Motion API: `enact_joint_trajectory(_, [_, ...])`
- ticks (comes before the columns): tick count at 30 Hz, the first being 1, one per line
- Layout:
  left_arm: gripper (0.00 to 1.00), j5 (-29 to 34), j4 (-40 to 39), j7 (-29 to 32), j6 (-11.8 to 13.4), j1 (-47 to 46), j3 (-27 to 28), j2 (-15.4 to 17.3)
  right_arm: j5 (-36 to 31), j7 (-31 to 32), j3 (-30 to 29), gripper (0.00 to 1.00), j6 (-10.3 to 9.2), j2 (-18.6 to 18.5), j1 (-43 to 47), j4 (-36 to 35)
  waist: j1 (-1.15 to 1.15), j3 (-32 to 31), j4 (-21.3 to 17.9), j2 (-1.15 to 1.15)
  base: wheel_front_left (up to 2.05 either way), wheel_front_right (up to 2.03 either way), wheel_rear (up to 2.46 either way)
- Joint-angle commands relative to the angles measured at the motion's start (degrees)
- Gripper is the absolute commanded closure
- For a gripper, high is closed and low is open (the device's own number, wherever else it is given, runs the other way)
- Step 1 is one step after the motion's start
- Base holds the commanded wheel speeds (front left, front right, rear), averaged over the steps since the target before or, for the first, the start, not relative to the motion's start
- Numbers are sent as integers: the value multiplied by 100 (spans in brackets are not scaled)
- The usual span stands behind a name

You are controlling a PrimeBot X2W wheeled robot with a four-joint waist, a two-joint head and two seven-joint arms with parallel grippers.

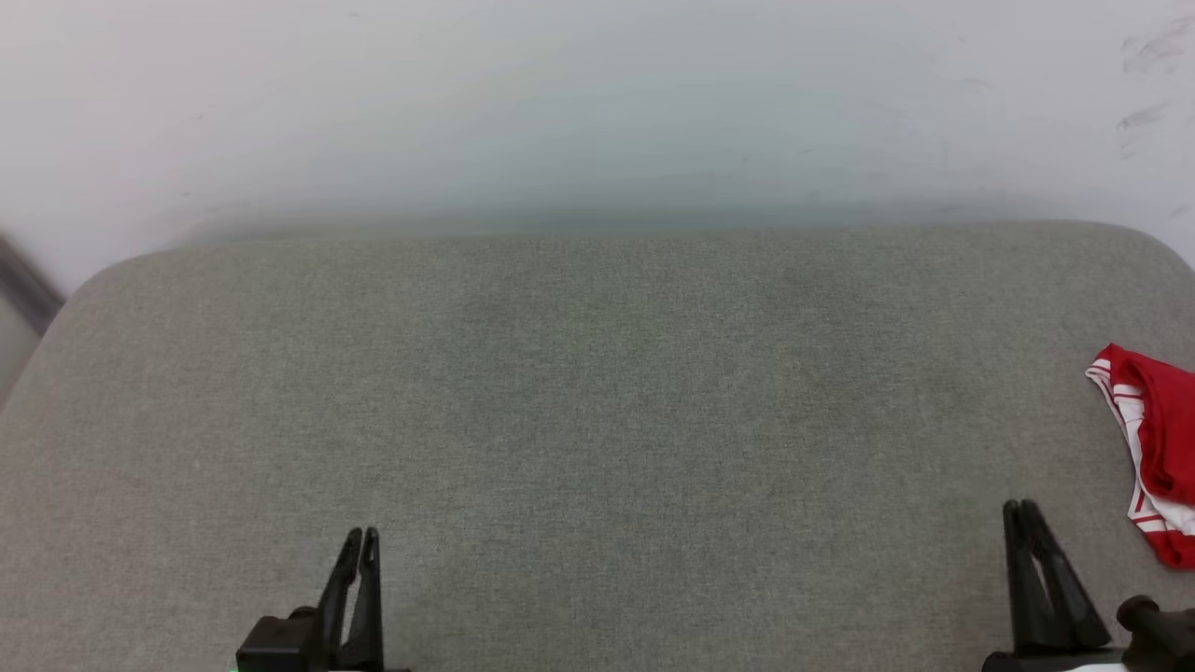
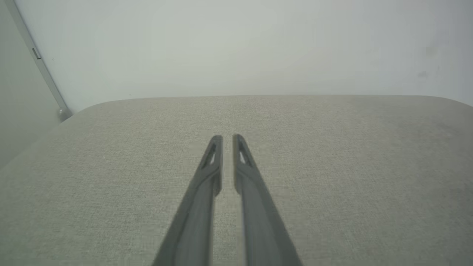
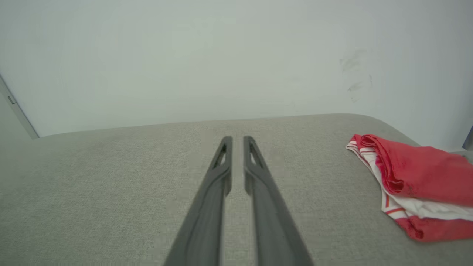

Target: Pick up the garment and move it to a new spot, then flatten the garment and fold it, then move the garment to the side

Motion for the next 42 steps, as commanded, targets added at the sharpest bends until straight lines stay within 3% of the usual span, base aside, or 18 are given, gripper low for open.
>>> enact_joint_trajectory(1, [100, -148, -8, 19, -13, -13, -2, 0, 143, 17, 16, 100, -1, 0, -10, -9, 1, 1, -1, 0, 0, 0, 0])
enact_joint_trajectory(22, [100, -2583, 315, 521, -199, -421, 133, 84, 2504, 494, 68, 100, -1, -97, -455, 374, 1, 12, -13, 0, 0, 0, 0])
enact_joint_trajectory(42, [100, -4293, 515, 897, -334, -702, 256, 118, 4149, 864, 71, 100, -2, -128, -763, 642, 1, 22, -24, 0, 0, 0, 0])
